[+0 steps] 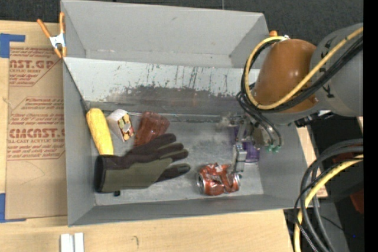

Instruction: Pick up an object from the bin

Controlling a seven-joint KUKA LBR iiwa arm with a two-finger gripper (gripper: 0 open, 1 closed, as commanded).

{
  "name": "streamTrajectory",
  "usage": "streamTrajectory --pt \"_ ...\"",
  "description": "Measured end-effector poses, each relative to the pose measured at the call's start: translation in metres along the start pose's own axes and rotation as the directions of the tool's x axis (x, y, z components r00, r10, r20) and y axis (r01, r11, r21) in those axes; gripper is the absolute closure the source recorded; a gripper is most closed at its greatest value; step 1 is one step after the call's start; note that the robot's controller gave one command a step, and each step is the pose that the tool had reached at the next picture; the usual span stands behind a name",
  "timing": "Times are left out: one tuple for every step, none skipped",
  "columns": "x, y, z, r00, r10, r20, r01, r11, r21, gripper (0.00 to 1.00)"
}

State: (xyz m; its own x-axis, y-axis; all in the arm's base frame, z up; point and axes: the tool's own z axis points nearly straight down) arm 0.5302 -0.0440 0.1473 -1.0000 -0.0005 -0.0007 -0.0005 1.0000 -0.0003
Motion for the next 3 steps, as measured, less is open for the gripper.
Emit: streamTrajectory --pt "0.019 0.012 0.070 0.999 0.052 0.004 -0.052 0.999 -0.001 0.00" --pt "0.023 0.014 0.066 1.000 0.025 0.002 -0.025 1.000 0.000 0.00" --pt "0.047 0.030 0.050 0.988 0.157 -0.001 -0.157 0.988 -0.001 0.00"
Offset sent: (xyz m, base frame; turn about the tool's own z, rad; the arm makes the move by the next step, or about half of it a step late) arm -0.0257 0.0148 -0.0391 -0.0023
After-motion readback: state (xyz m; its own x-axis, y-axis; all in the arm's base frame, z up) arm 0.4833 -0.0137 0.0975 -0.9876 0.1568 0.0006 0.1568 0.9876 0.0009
